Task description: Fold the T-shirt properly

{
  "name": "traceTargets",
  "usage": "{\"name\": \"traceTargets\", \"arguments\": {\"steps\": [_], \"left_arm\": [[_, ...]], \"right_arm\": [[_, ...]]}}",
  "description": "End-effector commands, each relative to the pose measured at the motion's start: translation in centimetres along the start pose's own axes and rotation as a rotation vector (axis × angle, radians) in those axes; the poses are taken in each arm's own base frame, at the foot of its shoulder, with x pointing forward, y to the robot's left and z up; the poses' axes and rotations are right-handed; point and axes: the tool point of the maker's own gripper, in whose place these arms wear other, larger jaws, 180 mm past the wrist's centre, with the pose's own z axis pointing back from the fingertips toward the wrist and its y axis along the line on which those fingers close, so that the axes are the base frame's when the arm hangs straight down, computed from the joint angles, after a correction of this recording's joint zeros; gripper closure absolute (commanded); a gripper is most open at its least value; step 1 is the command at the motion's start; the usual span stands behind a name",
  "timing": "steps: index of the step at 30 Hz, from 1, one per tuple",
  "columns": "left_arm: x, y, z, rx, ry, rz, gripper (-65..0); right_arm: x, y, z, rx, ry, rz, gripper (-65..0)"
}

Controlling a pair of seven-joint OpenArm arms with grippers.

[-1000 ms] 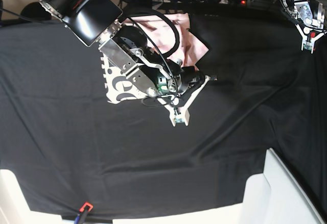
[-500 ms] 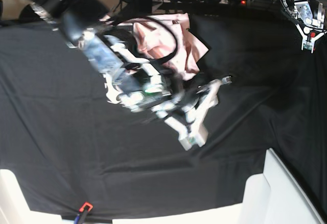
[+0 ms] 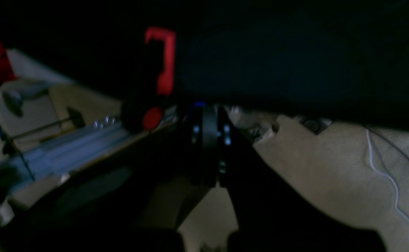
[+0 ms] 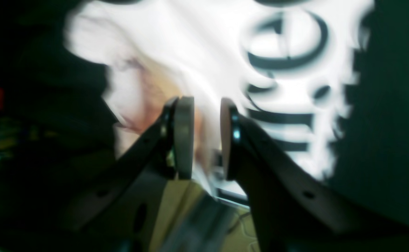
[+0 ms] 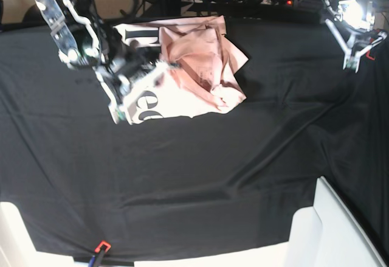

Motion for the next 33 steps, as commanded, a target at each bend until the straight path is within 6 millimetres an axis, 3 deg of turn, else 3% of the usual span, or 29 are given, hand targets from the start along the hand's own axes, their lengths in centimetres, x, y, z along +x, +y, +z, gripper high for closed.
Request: {"name": "traceTargets", "arguments": {"steps": [1, 5, 8, 13, 15, 19, 22, 26, 30, 33], "left_arm": [[1.8, 0.4, 0.1, 0.002, -0.060, 0.028, 0.0], [4.7, -1.5, 0.5, -0.116, -0.166, 0.134, 0.0], [5.9, -1.9, 0.3, -0.177, -0.207, 0.143, 0.0], [6.5, 0.6, -0.1, -0.141, -0.218, 0.018, 0.0], [6.9, 0.5, -0.1, -0.131, -0.219, -0.082, 0.0], [3.4, -2.7, 0.1, -0.198, -0.147, -0.395, 0.0], [0.4, -4.1, 0.1, -0.286, -0.084, -0.453, 0.0], [-2.7, -1.8, -0.8, -0.268, 0.008, -0.405, 0.0], [-3.5, -0.8, -0.7, -0.252, 0.024, -0.395, 0.0], [-3.3, -0.9, -0.5, -0.251, 0.016, -0.399, 0.0]], "right_arm": [[1.0, 0.4, 0.6, 0.016, -0.046, 0.009, -11.2], [-0.8, -0.2, 0.8, 0.003, -0.009, 0.009, -0.9], [-1.6, -0.3, 0.8, 0.003, 0.006, 0.008, -0.1], [-0.9, -0.9, 0.6, -0.048, -0.026, 0.062, -0.4], [0.0, -2.0, 0.5, -0.105, -0.052, 0.096, -0.4], [0.4, -3.5, 0.5, -0.187, -0.083, 0.150, -0.3], [0.2, -3.9, 0.6, -0.205, -0.082, 0.158, -0.3], [0.3, -5.2, 0.9, -0.235, -0.087, 0.127, -0.3], [0.9, -6.5, 1.4, -0.261, -0.100, 0.104, -0.3], [-0.2, -6.3, 1.4, -0.255, -0.078, 0.101, -0.3]]}}
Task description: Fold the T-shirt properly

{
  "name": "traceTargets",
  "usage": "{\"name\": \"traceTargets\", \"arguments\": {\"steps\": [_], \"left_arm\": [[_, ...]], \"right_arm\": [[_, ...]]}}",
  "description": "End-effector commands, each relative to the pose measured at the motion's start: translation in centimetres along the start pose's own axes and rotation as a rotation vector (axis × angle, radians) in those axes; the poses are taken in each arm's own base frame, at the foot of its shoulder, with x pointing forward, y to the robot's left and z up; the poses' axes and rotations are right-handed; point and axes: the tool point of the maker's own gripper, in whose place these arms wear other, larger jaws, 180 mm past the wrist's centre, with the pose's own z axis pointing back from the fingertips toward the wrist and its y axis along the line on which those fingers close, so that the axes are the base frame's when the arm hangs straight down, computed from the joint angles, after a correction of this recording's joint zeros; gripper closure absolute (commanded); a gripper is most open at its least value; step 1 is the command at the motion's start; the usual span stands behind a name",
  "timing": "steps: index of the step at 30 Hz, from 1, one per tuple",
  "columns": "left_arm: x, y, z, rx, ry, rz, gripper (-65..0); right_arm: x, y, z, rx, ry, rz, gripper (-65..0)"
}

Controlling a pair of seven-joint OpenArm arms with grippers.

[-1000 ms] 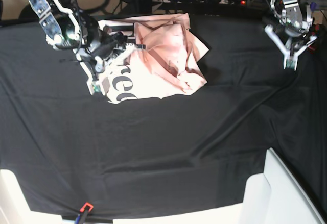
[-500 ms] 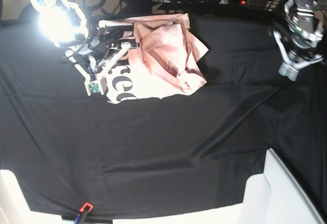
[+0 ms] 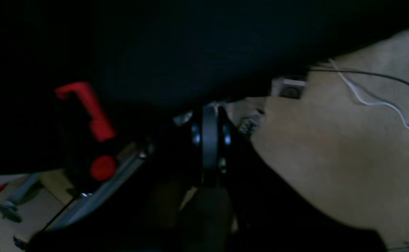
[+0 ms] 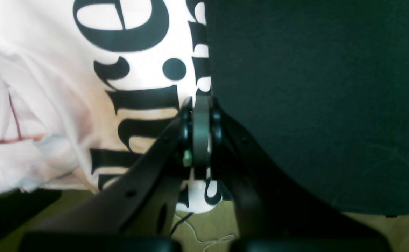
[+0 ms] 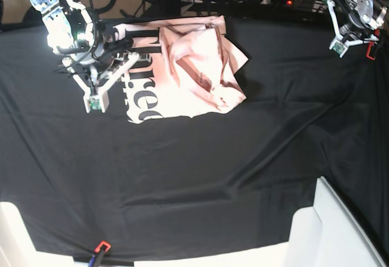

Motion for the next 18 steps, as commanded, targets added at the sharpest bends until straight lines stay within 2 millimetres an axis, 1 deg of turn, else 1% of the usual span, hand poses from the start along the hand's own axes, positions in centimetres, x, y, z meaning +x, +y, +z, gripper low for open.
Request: {"name": "traceTargets", "arguments": {"steps": [1, 3, 5, 6, 7, 8, 10, 12, 14, 17, 18], "left_arm": [[0.7, 1.8, 0.7, 0.049, -0.020, -0.016, 0.0], [1.6, 1.2, 0.9, 0.045, -0.044, -0.003, 0.0], [1.8, 1.0, 0.8, 0.045, -0.050, 0.004, 0.0], [1.9, 1.2, 0.8, 0.049, -0.050, 0.007, 0.0], [2.5, 1.6, 0.8, 0.057, -0.062, 0.012, 0.0], [2.8, 1.7, 0.8, 0.061, -0.066, 0.015, 0.0], [2.8, 1.9, 0.7, 0.065, -0.064, 0.017, 0.0], [2.6, 2.1, 0.8, 0.068, -0.062, 0.012, 0.0], [2.3, 2.3, 0.8, 0.072, -0.055, 0.015, 0.0], [1.1, 4.0, 1.2, 0.121, -0.029, 0.050, 0.0], [0.8, 4.3, 1.2, 0.134, -0.015, 0.045, 0.0]], "right_arm": [[0.3, 0.5, 0.6, 0.018, -0.025, 0.007, -0.3], [-0.9, 2.1, 0.8, 0.054, -0.001, 0.040, -0.3], [-2.2, 4.0, 0.9, 0.099, 0.027, 0.084, -0.9], [-2.9, 5.2, 1.1, 0.127, 0.042, 0.106, -0.9], [-3.7, 6.7, 1.3, 0.161, 0.056, 0.142, -1.0], [-3.9, 7.9, 1.4, 0.186, 0.057, 0.176, -1.0], [-4.9, 9.7, 1.8, 0.215, 0.068, 0.264, -1.0], [-5.3, 11.0, 2.1, 0.223, 0.068, 0.344, -1.0], [-5.3, 12.7, 2.5, 0.242, 0.064, 0.375, -1.0], [-5.1, 14.3, 2.6, 0.265, 0.077, 0.373, -1.6], [-4.9, 14.8, 2.6, 0.271, 0.075, 0.367, -3.2]]}}
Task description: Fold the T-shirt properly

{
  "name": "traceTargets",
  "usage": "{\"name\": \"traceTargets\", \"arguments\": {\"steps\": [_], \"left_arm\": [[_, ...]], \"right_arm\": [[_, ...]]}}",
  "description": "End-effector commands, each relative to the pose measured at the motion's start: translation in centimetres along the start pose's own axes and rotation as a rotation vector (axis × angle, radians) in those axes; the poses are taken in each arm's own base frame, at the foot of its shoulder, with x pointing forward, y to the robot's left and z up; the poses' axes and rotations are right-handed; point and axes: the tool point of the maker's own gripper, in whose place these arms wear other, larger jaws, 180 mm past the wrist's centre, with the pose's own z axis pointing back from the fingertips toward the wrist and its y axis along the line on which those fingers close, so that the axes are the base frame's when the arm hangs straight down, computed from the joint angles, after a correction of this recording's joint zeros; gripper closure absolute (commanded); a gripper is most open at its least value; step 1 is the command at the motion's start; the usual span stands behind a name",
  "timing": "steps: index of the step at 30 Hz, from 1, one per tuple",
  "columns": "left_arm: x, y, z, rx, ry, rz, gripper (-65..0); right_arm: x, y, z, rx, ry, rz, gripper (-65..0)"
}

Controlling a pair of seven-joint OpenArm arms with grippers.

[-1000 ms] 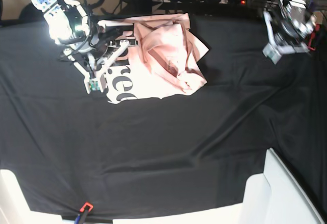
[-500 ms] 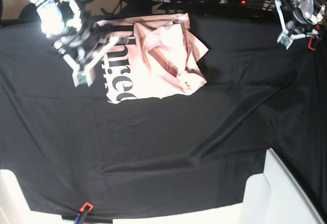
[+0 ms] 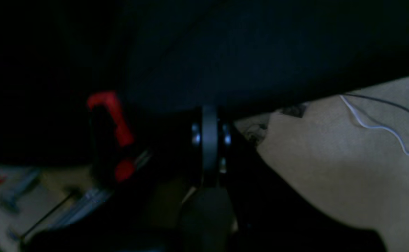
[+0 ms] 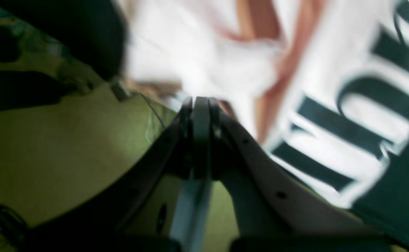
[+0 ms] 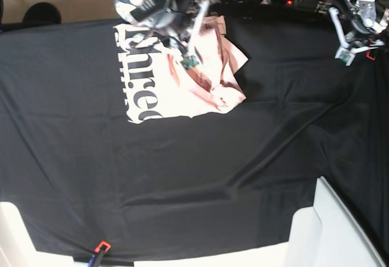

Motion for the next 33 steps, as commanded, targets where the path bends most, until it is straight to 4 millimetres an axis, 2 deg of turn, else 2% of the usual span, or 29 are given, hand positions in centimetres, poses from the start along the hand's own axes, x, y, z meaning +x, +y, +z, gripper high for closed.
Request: {"name": "traceTargets", "arguments": {"steps": [1, 6, 10, 12, 18, 29, 31, 33], "left_arm": [[0.0, 1.3, 0.3, 0.039, 0.002, -0.011, 0.0], [-1.1, 2.2, 0.4, 0.092, 0.066, -0.096, 0.0], [-1.1, 2.4, 0.4, 0.102, 0.073, -0.109, 0.0], [-1.0, 2.4, 0.4, 0.104, 0.072, -0.113, 0.0], [-1.1, 2.4, 0.4, 0.103, 0.073, -0.113, 0.0], [-1.1, 2.4, 0.4, 0.102, 0.074, -0.113, 0.0], [-1.1, 2.3, 0.4, 0.100, 0.073, -0.115, 0.0], [-1.0, 2.3, 0.4, 0.101, 0.072, -0.114, 0.0]], "right_arm": [[1.1, 0.3, 0.1, 0.004, -0.025, -0.001, -5.4], [1.1, 2.5, -0.7, 0.039, -0.005, 0.100, -18.3], [0.8, 2.2, -1.7, 0.020, 0.018, 0.149, -24.4], [0.4, 2.3, -2.3, 0.014, 0.037, 0.179, -25.2], [0.5, 3.0, -3.6, 0.002, 0.093, 0.197, -25.2], [0.8, 3.3, -3.7, 0.006, 0.100, 0.205, -24.1], [0.7, 3.6, -3.7, 0.028, 0.102, 0.247, -19.3], [0.6, 3.8, -3.7, 0.044, 0.105, 0.282, -10.7]]}}
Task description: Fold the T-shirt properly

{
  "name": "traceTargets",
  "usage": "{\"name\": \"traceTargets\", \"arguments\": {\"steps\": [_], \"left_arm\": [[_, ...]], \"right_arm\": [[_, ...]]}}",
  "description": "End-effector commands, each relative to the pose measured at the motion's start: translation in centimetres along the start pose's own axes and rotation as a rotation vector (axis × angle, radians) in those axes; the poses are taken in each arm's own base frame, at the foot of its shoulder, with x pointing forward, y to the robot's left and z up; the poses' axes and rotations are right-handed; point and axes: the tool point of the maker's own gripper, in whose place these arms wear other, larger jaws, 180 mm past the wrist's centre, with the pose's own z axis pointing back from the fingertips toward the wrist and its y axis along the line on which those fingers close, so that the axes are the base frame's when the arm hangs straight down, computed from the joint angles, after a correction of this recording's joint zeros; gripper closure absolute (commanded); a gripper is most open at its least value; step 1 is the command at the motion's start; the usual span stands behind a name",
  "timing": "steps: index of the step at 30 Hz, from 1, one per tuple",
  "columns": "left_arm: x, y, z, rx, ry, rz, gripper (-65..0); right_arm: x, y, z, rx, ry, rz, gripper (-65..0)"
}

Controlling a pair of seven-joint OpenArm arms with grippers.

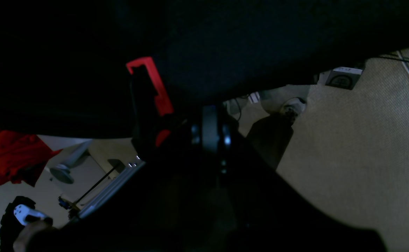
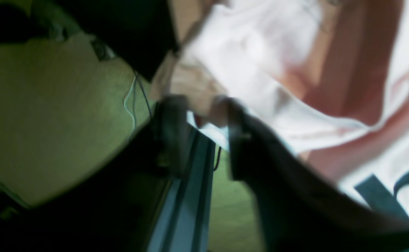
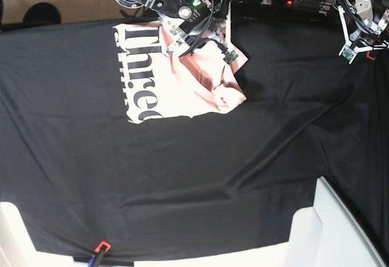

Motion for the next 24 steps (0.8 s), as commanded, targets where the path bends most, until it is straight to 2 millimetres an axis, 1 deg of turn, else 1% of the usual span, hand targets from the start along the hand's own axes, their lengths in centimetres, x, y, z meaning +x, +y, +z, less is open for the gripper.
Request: {"name": "traceTargets", "arguments": {"steps": [1, 4, 6, 7, 9, 11, 13, 15, 18, 20, 21, 24], "left_arm": [[-0.1, 1.3, 0.2, 0.032, 0.003, -0.012, 0.0], [-0.1, 1.3, 0.2, 0.032, 0.003, -0.012, 0.0], [-0.1, 1.3, 0.2, 0.032, 0.003, -0.012, 0.0], [-0.2, 1.3, 0.2, 0.033, 0.003, -0.011, 0.0], [-0.2, 1.3, 0.2, 0.034, 0.004, -0.010, 0.0], [-0.2, 1.4, 0.2, 0.035, 0.004, -0.009, 0.0], [-0.3, 1.4, 0.3, 0.036, 0.005, -0.008, 0.0], [-0.3, 1.5, 0.3, 0.037, 0.006, -0.007, 0.0], [-0.3, 1.5, 0.3, 0.037, 0.006, -0.007, 0.0], [-0.3, 1.5, 0.3, 0.037, 0.006, -0.006, 0.0], [-0.3, 1.5, 0.3, 0.037, 0.006, -0.006, 0.0], [-0.3, 1.5, 0.3, 0.037, 0.006, -0.006, 0.0]], "right_arm": [[1.4, 0.0, 0.4, -0.001, -0.040, 0.007, -7.0], [1.3, 0.0, 0.4, 0.001, -0.040, 0.010, -5.8], [1.3, 0.8, 0.5, 0.013, -0.044, 0.037, -5.8], [1.7, 1.1, 0.8, 0.015, -0.055, 0.059, -5.8], [2.6, 1.7, 1.8, 0.030, -0.092, 0.086, -5.7], [3.5, 1.6, 3.5, 0.041, -0.115, 0.047, -5.7], [3.9, 0.6, 4.6, 0.028, -0.108, -0.042, -5.7], [3.9, -0.5, 4.7, 0.010, -0.095, -0.087, -5.7], [3.4, -3.1, 4.2, -0.039, -0.085, -0.123, -5.7], [3.3, -4.2, 3.7, -0.061, -0.089, -0.130, -5.7], [2.7, -5.0, 3.4, -0.079, -0.078, -0.134, -5.7], [2.0, -5.9, 2.8, -0.101, -0.058, -0.138, -5.7]]}}
